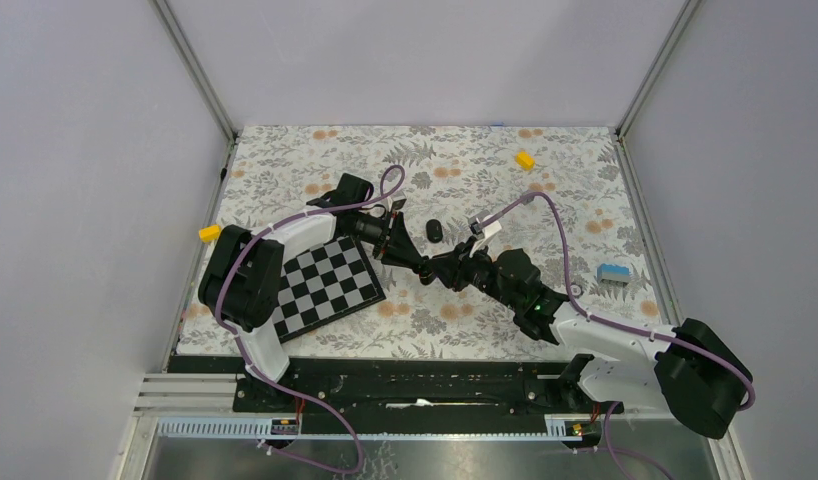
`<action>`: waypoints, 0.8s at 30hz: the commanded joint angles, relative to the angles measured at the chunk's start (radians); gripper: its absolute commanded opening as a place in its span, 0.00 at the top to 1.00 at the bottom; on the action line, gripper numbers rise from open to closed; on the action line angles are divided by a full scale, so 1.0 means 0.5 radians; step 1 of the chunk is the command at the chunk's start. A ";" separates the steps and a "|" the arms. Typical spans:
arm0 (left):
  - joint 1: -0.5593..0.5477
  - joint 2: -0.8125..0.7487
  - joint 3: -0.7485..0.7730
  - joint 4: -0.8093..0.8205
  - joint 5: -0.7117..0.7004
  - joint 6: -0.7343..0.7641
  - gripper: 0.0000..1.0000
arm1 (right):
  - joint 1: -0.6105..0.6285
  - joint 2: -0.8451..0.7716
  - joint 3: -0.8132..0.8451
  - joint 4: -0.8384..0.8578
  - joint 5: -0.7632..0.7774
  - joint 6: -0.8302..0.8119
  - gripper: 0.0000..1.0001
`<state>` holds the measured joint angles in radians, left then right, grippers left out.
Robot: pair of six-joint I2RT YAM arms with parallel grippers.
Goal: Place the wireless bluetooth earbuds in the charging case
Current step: Insert the right earbud into the right side groove of the charging case.
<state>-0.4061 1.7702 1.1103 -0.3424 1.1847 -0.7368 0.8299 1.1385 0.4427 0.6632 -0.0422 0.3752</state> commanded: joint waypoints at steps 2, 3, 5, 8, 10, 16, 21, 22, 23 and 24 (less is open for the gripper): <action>0.011 -0.009 0.078 0.056 0.000 0.026 1.00 | 0.021 -0.023 -0.002 0.033 0.043 0.016 0.79; 0.012 -0.012 0.076 0.056 0.000 0.026 1.00 | 0.021 -0.022 -0.003 0.030 0.044 0.019 0.79; 0.014 -0.012 0.075 0.056 -0.003 0.026 1.00 | 0.023 -0.029 -0.007 0.022 0.046 0.018 0.79; 0.014 -0.014 0.073 0.056 -0.003 0.026 1.00 | 0.025 -0.044 -0.008 -0.001 0.059 0.014 0.79; 0.014 -0.015 0.079 0.056 -0.003 0.026 1.00 | 0.025 -0.039 -0.009 -0.011 0.066 0.013 0.79; 0.019 -0.030 0.091 0.056 -0.002 0.026 1.00 | 0.027 -0.011 -0.023 -0.018 0.054 0.027 0.79; 0.024 -0.031 0.088 0.056 -0.004 0.023 1.00 | 0.035 -0.024 -0.031 -0.032 0.049 0.032 0.79; 0.024 -0.031 0.089 0.056 -0.004 0.023 1.00 | 0.037 -0.024 -0.031 -0.036 0.046 0.031 0.79; 0.024 -0.033 0.091 0.057 -0.004 0.022 1.00 | 0.039 -0.019 -0.034 -0.037 0.042 0.034 0.79; 0.026 -0.034 0.094 0.056 -0.003 0.022 1.00 | 0.044 -0.017 -0.034 -0.035 0.036 0.033 0.79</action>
<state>-0.4057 1.7702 1.1130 -0.3431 1.1774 -0.7364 0.8337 1.1385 0.4355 0.6559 -0.0345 0.3836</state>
